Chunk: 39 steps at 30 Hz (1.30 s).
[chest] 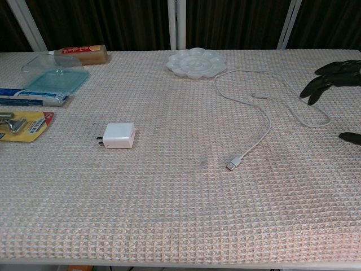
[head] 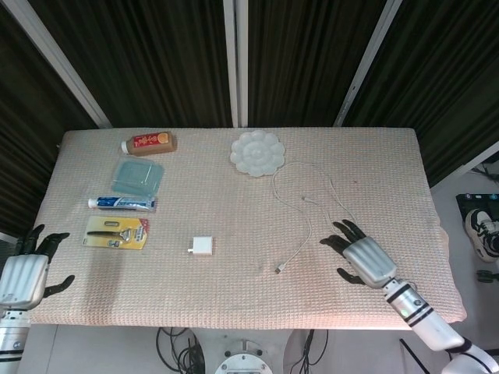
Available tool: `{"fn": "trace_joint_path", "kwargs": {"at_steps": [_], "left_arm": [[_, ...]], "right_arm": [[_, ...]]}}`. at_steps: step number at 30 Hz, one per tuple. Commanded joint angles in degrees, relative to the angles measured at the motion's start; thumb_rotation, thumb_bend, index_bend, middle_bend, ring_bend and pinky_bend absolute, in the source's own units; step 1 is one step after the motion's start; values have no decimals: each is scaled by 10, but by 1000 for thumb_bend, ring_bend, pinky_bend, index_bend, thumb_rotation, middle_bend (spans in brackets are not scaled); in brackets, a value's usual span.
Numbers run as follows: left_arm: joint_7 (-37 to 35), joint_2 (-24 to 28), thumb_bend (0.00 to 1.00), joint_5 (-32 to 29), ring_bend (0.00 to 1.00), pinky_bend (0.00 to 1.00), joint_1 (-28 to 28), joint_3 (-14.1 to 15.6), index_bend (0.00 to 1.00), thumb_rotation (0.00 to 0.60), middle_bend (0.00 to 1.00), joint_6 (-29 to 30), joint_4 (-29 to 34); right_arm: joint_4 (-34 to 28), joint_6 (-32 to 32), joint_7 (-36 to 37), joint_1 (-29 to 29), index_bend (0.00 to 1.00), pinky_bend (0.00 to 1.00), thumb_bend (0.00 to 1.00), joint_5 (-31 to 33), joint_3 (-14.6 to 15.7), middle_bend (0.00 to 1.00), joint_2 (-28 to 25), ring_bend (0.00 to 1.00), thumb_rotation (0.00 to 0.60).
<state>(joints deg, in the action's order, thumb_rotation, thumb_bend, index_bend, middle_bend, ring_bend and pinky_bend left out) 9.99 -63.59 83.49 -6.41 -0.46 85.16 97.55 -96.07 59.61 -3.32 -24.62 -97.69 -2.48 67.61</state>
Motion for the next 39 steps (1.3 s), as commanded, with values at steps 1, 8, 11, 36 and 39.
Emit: {"fn": "trace_joint_path", "kwargs": {"at_steps": [1,8,11,36,39], "left_arm": [[-1,0,145,0,10,0,0,-1,197,600,223,-2,-1],[-15,-5,145,-2,11,0,5,0,197,600,221,-6,-12],[-23,-7,145,-5,10,0,6,0,198,600,219,-11,-20],[-33,-12,145,-3,10,0,6,-3,198,600,196,-25,-27],[-34,-12,145,-4,10,0,6,-3,198,600,193,-27,-27]], "right_arm": [[29,-74,-56,-72,287,0,263,-2,-21,286,85,9,600],[90,-78,-115,-98,332,0,278,8,-21,319,178,18,600],[113,-62,-124,-92,366,0,274,14,-15,333,203,37,600],[175,-1,-123,-78,487,0,252,38,15,366,259,77,600],[175,-2,-125,-79,487,0,252,41,16,366,259,77,600]]}}
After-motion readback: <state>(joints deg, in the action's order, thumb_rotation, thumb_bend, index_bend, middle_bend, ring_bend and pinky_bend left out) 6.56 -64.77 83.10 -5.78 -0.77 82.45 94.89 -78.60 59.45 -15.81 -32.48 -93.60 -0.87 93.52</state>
